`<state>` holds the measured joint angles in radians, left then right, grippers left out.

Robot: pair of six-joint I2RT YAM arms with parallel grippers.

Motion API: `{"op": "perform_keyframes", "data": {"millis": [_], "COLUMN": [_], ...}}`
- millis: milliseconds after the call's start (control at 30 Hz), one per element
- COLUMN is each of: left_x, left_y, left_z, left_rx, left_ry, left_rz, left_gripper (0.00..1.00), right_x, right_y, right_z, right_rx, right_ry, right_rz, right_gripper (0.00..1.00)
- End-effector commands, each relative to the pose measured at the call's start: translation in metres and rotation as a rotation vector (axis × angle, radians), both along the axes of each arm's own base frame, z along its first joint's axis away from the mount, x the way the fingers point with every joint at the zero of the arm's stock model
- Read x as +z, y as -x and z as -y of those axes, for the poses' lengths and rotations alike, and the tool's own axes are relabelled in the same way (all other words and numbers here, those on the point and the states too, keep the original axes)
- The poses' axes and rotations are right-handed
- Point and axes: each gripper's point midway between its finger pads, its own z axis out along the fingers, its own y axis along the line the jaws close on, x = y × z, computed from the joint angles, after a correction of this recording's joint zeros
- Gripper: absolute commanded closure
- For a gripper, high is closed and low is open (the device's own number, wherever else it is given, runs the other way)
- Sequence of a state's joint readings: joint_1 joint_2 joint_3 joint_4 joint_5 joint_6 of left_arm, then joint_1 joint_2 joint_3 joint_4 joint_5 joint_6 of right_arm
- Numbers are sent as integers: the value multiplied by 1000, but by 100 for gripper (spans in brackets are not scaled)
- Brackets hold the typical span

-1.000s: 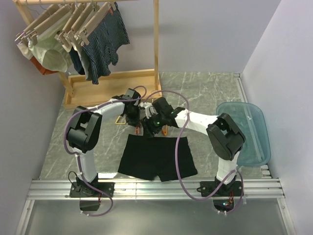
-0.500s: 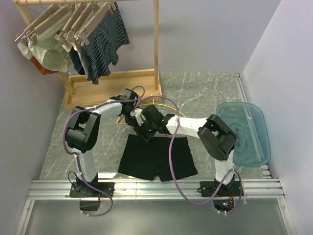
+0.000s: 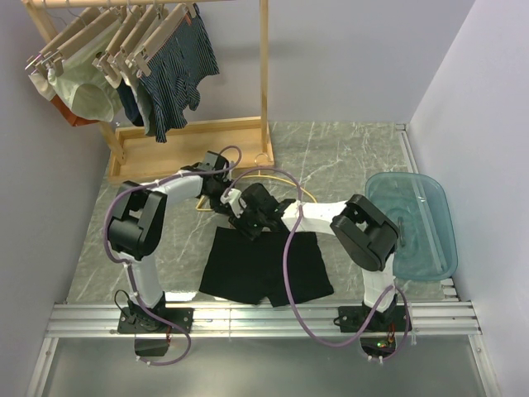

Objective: Clip the underwear to the hanger

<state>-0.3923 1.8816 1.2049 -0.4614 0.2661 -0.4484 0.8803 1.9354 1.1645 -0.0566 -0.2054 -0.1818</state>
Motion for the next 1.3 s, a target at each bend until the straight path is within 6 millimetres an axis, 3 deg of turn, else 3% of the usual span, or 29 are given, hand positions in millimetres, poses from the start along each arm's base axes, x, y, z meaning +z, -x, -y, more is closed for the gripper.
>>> {"op": "perform_keyframes", "data": {"millis": [0, 100, 700, 867, 1267], "left_x": [27, 28, 38, 37, 32], "left_y": [-10, -9, -9, -9, -2], "left_z": [7, 8, 11, 10, 6], "left_rx": [-15, -16, -10, -13, -21], "left_ry": [74, 99, 237, 247, 244], "left_rz": [89, 88, 139, 149, 150], "left_gripper": [100, 100, 100, 100, 100], "right_x": [-7, -10, 14, 26, 28], "right_y": [14, 12, 28, 22, 8], "right_z": [-2, -3, -2, -5, 7], "right_rx": [63, 51, 105, 89, 27], "right_ry": [-5, 4, -85, -122, -142], "right_rz": [-12, -21, -26, 3, -34], "right_gripper": [61, 100, 100, 100, 100]}}
